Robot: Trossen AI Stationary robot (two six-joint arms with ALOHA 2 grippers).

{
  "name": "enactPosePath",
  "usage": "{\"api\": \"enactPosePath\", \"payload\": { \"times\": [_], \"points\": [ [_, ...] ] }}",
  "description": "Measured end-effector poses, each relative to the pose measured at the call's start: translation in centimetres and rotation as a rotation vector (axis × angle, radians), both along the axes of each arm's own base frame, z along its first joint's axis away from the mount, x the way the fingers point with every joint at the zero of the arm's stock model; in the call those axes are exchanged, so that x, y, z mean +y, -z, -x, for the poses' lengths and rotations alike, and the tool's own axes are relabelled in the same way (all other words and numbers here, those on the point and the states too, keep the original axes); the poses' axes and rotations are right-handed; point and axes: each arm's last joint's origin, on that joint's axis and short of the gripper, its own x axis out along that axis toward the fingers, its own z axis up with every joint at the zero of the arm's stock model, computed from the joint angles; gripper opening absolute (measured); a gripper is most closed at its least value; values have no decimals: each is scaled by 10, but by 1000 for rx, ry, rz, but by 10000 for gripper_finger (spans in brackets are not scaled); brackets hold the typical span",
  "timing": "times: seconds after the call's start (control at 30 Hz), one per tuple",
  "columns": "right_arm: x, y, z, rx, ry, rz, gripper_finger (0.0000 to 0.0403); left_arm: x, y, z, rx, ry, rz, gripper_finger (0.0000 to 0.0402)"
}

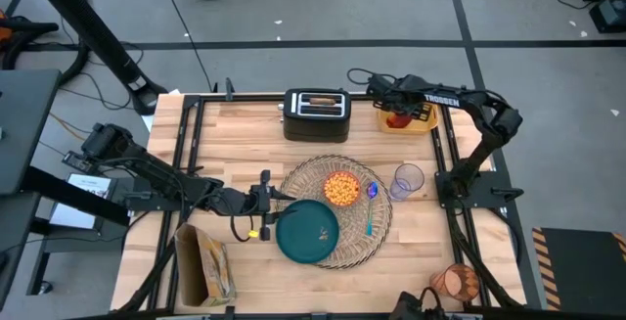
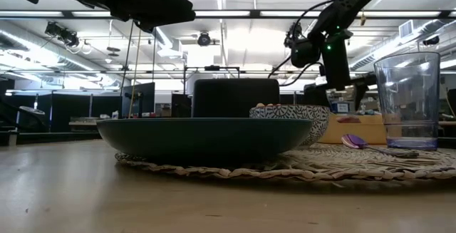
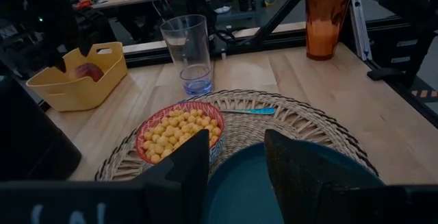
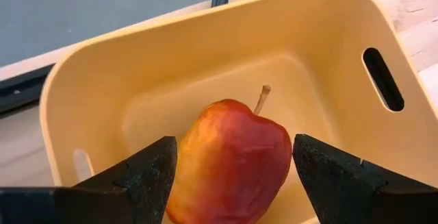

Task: Arrange a breakfast setting
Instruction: Put the apple on the brown table mat to the top of the dark green plate

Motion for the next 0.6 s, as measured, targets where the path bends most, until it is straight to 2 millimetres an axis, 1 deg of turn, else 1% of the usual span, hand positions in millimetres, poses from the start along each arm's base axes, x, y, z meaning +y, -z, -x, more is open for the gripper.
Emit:
{"api": "enactPosePath", "payload": {
  "times": [0.13,0.27,0.37,0.47,0.6],
  "points": [
    [-1,0,1,5,-1,-5,295,0,0,0,4,0,-2,149],
    [-1,0,2,26,-39,-16,295,0,1,0,13,0,-5,149],
    [-3,0,3,5,-9,-15,299,0,1,0,14,0,-6,149],
    [-7,1,5,-52,7,-50,314,0,1,0,14,0,-6,149],
    [-8,1,7,-79,13,-86,345,0,1,0,14,0,-6,149]
  ]
}}
